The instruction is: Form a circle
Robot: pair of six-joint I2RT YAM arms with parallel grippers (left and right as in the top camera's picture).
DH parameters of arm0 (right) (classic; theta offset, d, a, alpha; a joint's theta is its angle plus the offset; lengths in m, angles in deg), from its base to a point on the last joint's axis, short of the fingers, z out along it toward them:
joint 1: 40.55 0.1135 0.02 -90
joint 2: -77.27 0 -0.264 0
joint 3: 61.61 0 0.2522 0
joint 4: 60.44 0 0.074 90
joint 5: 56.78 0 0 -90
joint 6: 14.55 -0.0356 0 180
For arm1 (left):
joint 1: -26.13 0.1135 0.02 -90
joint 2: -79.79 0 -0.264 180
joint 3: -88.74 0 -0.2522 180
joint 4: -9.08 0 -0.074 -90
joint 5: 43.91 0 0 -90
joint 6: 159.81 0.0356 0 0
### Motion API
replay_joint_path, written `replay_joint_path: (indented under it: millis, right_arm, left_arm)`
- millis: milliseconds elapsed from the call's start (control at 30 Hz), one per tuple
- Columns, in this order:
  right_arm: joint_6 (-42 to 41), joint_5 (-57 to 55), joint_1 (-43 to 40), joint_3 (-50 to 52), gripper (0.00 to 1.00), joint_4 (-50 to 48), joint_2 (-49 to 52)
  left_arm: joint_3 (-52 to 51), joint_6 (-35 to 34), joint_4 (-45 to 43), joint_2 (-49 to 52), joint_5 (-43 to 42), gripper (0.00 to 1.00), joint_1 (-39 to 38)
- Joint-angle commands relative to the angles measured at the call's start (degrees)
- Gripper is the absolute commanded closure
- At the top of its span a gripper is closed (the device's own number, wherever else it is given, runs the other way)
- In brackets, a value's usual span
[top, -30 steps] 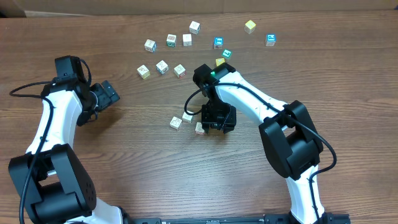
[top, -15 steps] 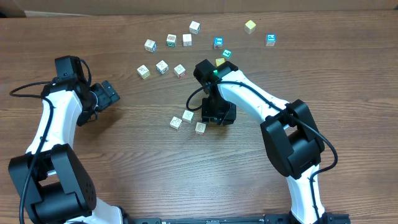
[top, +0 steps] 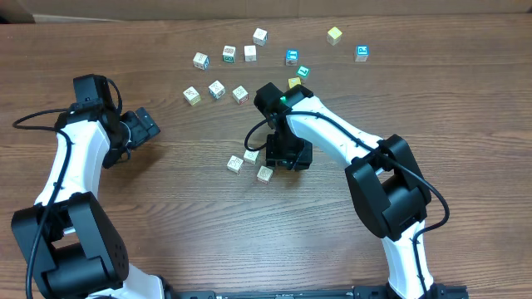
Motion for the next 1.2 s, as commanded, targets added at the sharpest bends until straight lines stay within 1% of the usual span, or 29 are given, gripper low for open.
replay_joint_path:
  millis: [0,33,67,167,200,233,333,367,400,433,567,700,900,1167]
  right_arm:
    - [-0.4,-7.2,-1.3,0.5,0.28,0.6,-1.9]
    - [-0.4,-7.3,-1.7,0.5,0.07,0.0,-1.9]
    - [-0.4,-7.3,-2.3,0.5,0.00,-0.8,-1.9]
    - [-0.2,-6.9,-4.1,0.5,0.00,-1.4,-1.9]
    - [-0.2,-6.4,-4.5,0.5,0.16,-1.0,-1.9]
    - [-0.2,-5.5,-5.0,0.5,0.38,0.0,-1.9]
    - [-1.2,-4.1,-6.0,0.5,0.66,3.3,-1.9]
    - [-1.7,-3.9,-6.1,0.5,0.85,5.4,-1.9]
    - [-1.7,-3.5,-6.1,0.5,0.93,6.2,-1.9]
    - [-1.7,-2.6,-6.1,0.6,0.96,6.7,-1.9]
    - [-1.7,1.8,-4.3,2.5,0.96,6.2,-1.9]
    - [-3.9,1.7,-1.5,4.4,0.96,4.7,-1.9]
    - [-5.4,2.4,0.8,4.5,0.96,2.4,-1.9]
    - [-5.4,5.0,1.4,4.5,0.96,-0.2,-1.9]
  left_arm:
    - [0.2,-0.3,0.0,0.4,-0.5,0.00,-0.1]
    - [0.2,-0.3,0.0,0.4,-0.5,0.00,-0.1]
    - [0.2,-0.3,0.0,0.4,-0.5,0.00,-0.1]
    - [0.2,-0.3,0.0,0.4,-0.5,0.00,-0.1]
    - [0.2,-0.3,0.0,0.4,-0.5,0.00,-0.1]
    - [0.2,-0.3,0.0,0.4,-0.4,0.00,-0.1]
    - [0.2,-0.3,0.0,0.4,-0.5,0.00,-0.1]
    - [0.2,-0.3,0.0,0.4,-0.4,0.01,-0.1]
    - [0.2,-0.3,0.0,0.4,-0.5,0.00,-0.1]
    - [0.2,-0.3,0.0,0.4,-0.5,0.00,-0.1]
    - [0.2,-0.3,0.0,0.4,-0.4,0.00,-0.1]
    - [0.2,-0.3,0.0,0.4,-0.5,0.00,-0.1]
    - [0.2,-0.3,0.0,0.4,-0.5,0.00,-0.1]
    - [0.2,-0.3,0.0,0.4,-0.5,0.00,-0.1]
